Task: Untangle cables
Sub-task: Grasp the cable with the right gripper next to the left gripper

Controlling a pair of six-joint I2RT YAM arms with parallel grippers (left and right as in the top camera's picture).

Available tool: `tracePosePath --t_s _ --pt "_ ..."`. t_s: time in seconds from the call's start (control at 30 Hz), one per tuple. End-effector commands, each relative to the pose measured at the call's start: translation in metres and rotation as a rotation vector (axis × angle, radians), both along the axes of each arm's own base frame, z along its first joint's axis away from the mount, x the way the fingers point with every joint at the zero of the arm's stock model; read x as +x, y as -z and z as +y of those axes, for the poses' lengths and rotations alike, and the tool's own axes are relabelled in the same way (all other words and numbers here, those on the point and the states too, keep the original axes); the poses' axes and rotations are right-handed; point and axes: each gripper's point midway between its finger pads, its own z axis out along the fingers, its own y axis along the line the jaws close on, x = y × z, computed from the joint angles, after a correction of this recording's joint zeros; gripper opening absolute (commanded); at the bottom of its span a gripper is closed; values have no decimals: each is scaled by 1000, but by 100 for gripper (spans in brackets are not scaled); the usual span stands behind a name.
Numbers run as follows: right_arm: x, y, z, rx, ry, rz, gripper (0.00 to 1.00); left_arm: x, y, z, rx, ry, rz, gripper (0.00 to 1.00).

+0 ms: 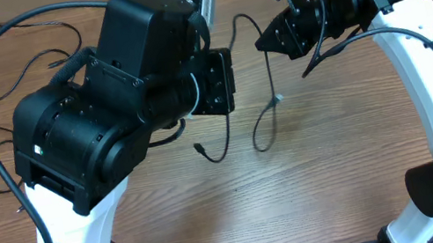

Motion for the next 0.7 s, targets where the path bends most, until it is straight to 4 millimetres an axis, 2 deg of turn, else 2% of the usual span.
tracePosePath --t_s 0.0,0.13,0.17,0.27,0.37,0.4,0.47,0.67 --pt "-25 -15 16 170 45 241 4 16 -7 32 110 -136 -116 4" --pt "-51 -29 25 276 -2 381 4 32 -11 58 207 -262 -188 6" --pt "-59 -35 28 317 -16 431 4 36 -12 65 227 -295 -202 7" --pt "-69 -41 29 347 -29 482 4 38 -11 70 224 -307 -196 16" --pt "-70 -41 29 347 -28 489 4 35 -9 62 198 -243 -173 18" --pt "-70 -41 29 347 -28 487 4 33 -8 58 191 -212 -167 23" --pt "-72 -44 30 361 -52 464 4 29 -7 50 175 -162 -157 25" --pt "-90 -80 42 503 -205 342 4 23 -6 40 123 -131 -118 23"
